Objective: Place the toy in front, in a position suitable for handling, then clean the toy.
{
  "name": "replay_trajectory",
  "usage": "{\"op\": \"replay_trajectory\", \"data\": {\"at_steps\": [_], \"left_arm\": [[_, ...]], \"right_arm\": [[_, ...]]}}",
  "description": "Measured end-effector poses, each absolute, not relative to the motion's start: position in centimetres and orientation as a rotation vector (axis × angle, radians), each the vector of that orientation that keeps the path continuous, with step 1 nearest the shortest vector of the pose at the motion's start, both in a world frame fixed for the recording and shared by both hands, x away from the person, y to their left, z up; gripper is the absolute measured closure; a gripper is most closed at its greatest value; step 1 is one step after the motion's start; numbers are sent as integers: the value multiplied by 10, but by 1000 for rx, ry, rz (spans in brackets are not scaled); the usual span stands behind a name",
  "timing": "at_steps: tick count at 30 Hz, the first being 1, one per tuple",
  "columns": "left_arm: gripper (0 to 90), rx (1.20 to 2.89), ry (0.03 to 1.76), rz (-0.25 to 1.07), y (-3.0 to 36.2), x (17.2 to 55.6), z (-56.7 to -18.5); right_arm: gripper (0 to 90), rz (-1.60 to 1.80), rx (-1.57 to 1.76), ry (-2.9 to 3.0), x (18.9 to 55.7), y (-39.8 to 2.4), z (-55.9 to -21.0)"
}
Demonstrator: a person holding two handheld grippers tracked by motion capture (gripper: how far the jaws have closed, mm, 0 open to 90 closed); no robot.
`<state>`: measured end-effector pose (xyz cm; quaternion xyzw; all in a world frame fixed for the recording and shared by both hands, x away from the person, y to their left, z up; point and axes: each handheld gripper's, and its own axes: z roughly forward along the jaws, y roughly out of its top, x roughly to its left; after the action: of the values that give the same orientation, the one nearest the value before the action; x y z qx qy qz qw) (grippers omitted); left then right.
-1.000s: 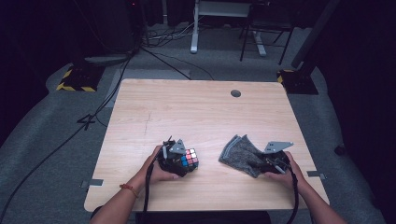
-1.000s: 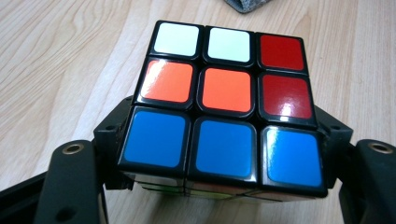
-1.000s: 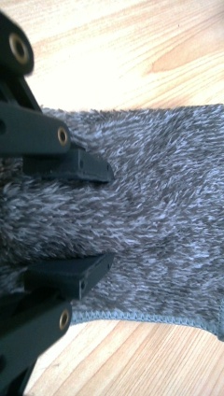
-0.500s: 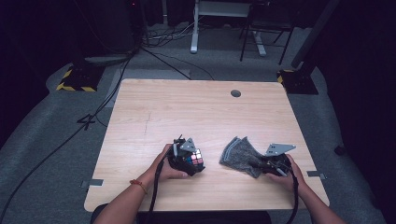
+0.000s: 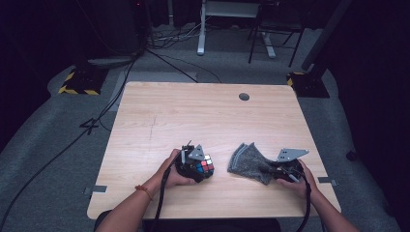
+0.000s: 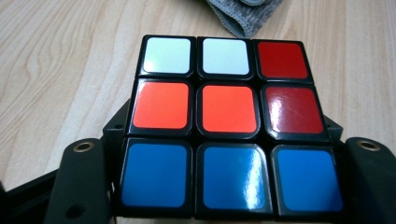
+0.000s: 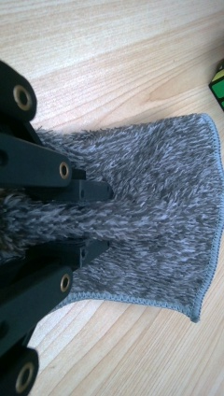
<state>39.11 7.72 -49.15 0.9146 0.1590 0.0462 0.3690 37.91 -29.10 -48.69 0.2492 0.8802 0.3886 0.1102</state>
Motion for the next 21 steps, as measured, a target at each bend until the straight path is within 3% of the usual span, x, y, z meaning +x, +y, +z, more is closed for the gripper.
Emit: {"op": "replay_trajectory", "data": {"at_steps": [21], "left_arm": [[335, 2359, 367, 157, 69, 384, -474]], "right_arm": [[768, 1294, 739, 2488, 378, -285, -466]]}}
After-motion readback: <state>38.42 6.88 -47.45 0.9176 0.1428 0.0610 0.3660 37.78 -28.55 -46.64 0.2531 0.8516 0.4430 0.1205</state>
